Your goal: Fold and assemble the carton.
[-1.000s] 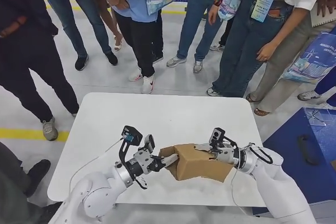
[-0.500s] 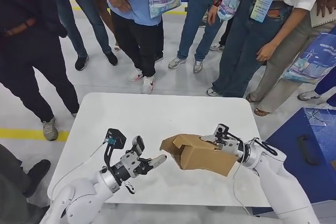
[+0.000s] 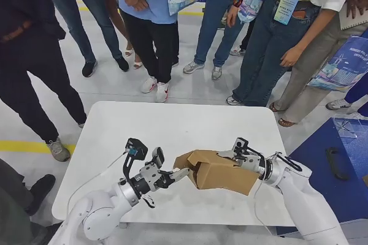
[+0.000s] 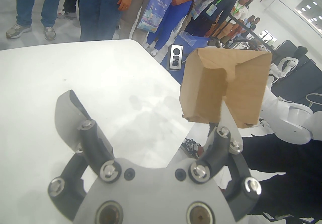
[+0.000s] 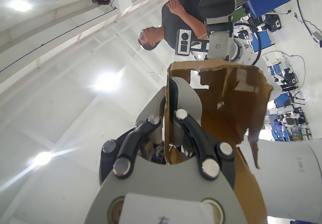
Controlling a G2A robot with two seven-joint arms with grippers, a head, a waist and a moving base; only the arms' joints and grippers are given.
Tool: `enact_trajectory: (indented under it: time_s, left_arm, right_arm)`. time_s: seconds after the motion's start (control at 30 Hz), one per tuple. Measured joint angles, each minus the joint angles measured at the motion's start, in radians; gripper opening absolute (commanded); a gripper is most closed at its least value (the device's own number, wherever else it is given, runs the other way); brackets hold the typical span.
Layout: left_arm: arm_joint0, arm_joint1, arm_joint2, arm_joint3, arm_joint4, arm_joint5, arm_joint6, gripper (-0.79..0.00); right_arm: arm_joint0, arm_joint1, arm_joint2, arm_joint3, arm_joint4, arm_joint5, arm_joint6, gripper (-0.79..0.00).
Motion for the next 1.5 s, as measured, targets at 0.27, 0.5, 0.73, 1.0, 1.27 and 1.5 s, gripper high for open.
enact_trajectory:
  time_s: [0.27,0.5,0.73,1.0,1.27,1.5]
  left_arm:
    - [0.065,0.009,-0.135,-0.047,-0.036,-0.043,0.155,0.000]
    - [0.063,0.010,-0.139,-0.010,0.030,0.007,0.132,0.000]
    - [0.015,0.002,-0.054,0.010,0.000,-0.011,0.077,0.000]
    - [0.005,0.001,-0.012,-0.003,-0.028,-0.042,0.020,0.000]
    - [-0.008,0.000,0.008,0.000,-0.031,-0.029,-0.019,0.000]
    - [-0.045,-0.004,0.050,0.030,-0.019,0.000,-0.076,0.000]
  right_arm:
    - [0.008,0.001,-0.002,0.005,0.012,0.020,0.006,-0.785]
    - [0.005,0.004,-0.003,-0.010,0.006,0.025,0.018,-0.785]
    - [-0.005,0.008,-0.005,-0.020,-0.009,0.019,0.027,-0.785]
    - [-0.007,0.009,-0.012,-0.023,-0.012,0.012,0.023,-0.785]
    - [-0.006,0.010,-0.024,-0.031,-0.022,0.014,0.026,-0.785]
    - [-0.008,0.011,-0.033,-0.041,-0.029,0.015,0.027,-0.785]
